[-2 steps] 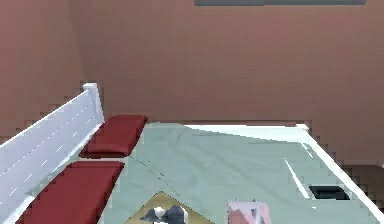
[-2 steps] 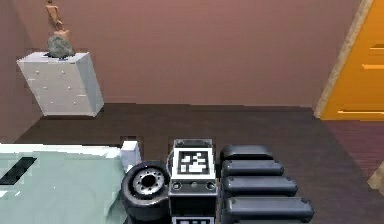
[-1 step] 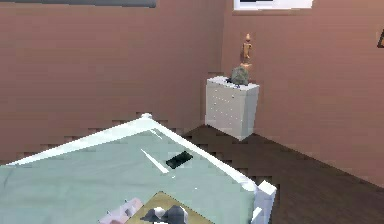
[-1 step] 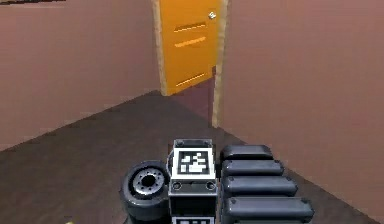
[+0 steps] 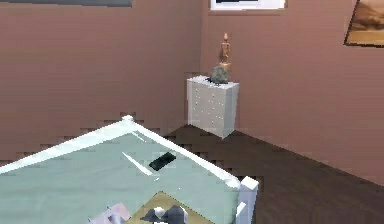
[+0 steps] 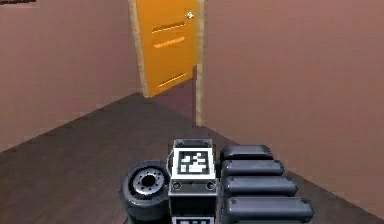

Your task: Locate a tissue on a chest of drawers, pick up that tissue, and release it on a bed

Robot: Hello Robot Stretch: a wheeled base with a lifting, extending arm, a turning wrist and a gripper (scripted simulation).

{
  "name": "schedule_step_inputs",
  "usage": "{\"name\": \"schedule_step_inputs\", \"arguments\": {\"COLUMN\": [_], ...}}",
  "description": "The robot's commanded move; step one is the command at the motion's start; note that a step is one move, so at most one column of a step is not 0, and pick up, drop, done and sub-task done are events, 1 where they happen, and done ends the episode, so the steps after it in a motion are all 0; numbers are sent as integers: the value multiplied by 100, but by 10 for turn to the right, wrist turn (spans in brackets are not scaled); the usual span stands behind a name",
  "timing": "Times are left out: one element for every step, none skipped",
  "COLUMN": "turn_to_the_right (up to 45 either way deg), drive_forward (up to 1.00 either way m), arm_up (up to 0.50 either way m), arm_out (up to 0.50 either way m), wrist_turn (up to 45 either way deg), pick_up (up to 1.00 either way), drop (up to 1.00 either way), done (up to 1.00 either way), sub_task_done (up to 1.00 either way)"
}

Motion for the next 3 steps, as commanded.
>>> {"name": "schedule_step_inputs", "arguments": {"turn_to_the_right": [-450,-30,0], "drive_forward": [0,0,10], "arm_up": [0,0,0], "arm_out": [0,0,0], "wrist_turn": [0,0,0], "pick_up": [0,0,0], "drop": [0,0,0], "done": [0,0,0], "sub_task_done": [0,0,0]}}
